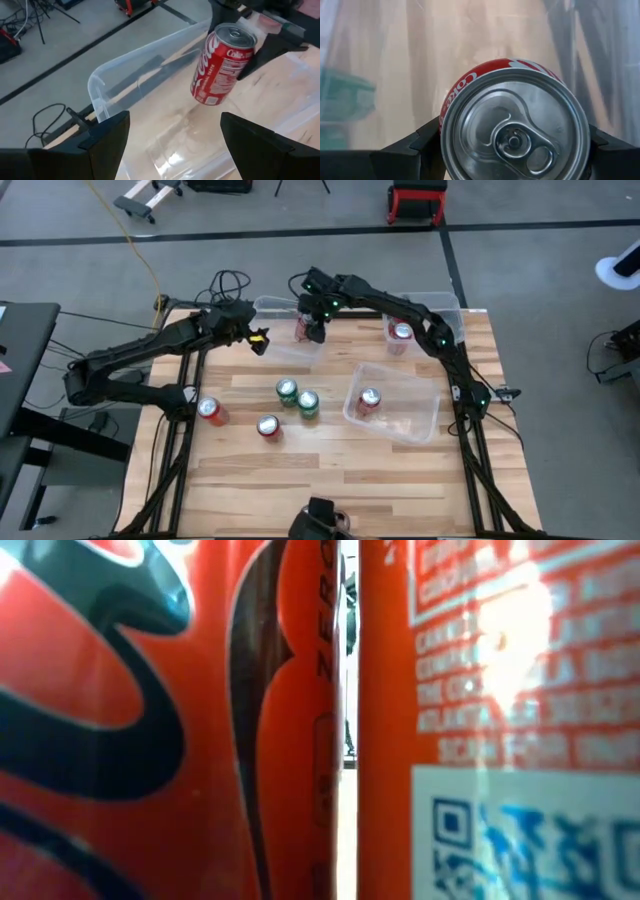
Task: Sort soda cans
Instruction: Put the top red-white soda can into the bottom transparent bin
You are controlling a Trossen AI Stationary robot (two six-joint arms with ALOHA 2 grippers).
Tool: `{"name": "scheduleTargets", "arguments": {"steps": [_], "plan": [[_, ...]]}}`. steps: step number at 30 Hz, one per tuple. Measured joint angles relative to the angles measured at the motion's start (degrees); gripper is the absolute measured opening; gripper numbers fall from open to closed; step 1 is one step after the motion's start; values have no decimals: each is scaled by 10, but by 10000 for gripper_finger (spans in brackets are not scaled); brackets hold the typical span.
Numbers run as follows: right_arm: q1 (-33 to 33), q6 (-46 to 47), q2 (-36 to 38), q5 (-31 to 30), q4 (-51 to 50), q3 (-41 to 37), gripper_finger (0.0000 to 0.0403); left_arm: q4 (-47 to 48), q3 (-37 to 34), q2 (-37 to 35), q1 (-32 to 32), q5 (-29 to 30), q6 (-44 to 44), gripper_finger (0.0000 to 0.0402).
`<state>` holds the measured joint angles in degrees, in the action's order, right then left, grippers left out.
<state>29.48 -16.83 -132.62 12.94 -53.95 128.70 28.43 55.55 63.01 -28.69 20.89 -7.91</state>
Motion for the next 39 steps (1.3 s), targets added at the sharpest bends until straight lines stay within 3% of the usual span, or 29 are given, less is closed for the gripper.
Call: {"name": "scheduleTargets", "arguments": {"steps": [22, 31, 39], "plan": [[25, -91, 69, -25, -247, 0, 293, 20, 0, 0, 5, 3, 1, 306], [33, -116, 74, -14, -122, 0, 293, 6, 0, 0, 10, 4, 2, 306], [10, -182, 42, 5, -107, 0, 293, -6, 0, 0, 10, 4, 3, 306]]}}
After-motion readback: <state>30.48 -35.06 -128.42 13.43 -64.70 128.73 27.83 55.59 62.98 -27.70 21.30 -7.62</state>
